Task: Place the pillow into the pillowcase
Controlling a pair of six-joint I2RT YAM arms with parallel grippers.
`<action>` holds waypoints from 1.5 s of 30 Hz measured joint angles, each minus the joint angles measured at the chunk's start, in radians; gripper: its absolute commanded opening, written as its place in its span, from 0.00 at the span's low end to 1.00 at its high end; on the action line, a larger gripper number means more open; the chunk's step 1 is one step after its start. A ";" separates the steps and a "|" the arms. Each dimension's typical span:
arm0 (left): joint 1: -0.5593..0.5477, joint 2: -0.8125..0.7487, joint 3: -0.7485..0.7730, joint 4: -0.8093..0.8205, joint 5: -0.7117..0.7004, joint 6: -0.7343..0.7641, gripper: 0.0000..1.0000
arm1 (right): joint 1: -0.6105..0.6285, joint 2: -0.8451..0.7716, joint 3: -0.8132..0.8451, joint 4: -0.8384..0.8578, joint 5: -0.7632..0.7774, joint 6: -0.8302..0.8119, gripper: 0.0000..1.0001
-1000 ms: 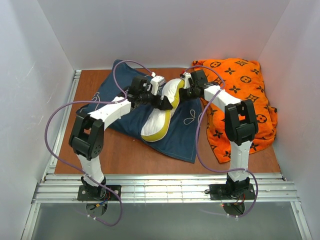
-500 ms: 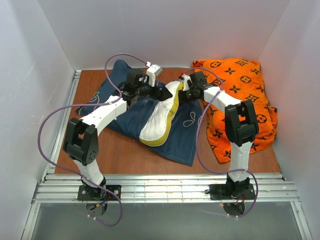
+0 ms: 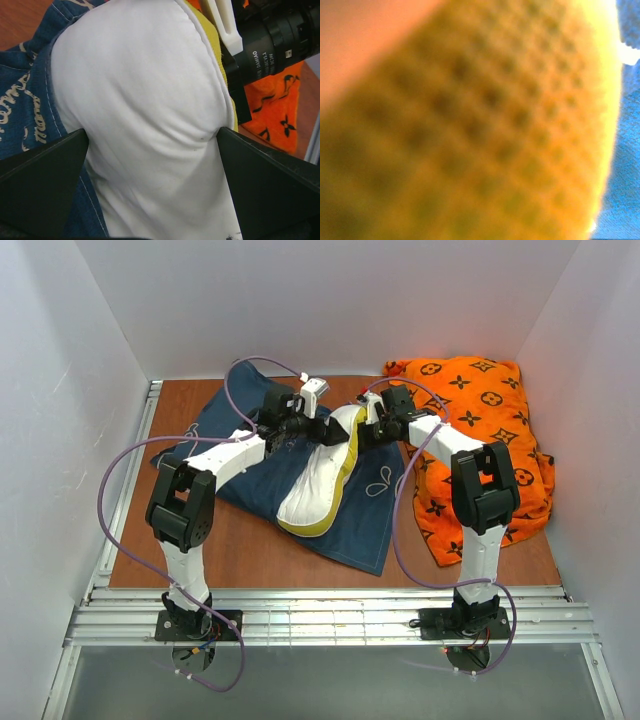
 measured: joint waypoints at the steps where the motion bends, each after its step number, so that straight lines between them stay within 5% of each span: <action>1: 0.006 -0.001 -0.017 0.028 0.023 -0.020 0.98 | 0.000 -0.002 -0.003 0.003 -0.003 0.000 0.01; 14: 0.056 -0.029 -0.082 0.119 0.268 -0.119 0.98 | 0.002 -0.025 -0.028 0.015 -0.028 0.000 0.01; 27: 0.005 0.002 -0.044 0.068 0.172 -0.043 0.98 | 0.002 -0.026 -0.033 0.029 -0.040 0.019 0.01; 31: -0.038 0.029 -0.002 -0.001 0.018 0.033 0.46 | 0.001 -0.027 -0.049 0.035 -0.042 0.027 0.01; 32: -0.045 0.045 0.025 -0.032 -0.028 0.049 0.26 | 0.000 -0.028 -0.055 0.039 -0.034 0.030 0.01; 35: -0.058 0.088 0.090 -0.113 -0.129 0.103 0.00 | -0.003 -0.037 -0.074 0.043 0.032 0.032 0.01; 45: -0.026 0.107 0.079 -0.245 -0.150 0.367 0.00 | 0.007 -0.055 -0.085 0.007 0.265 0.023 0.01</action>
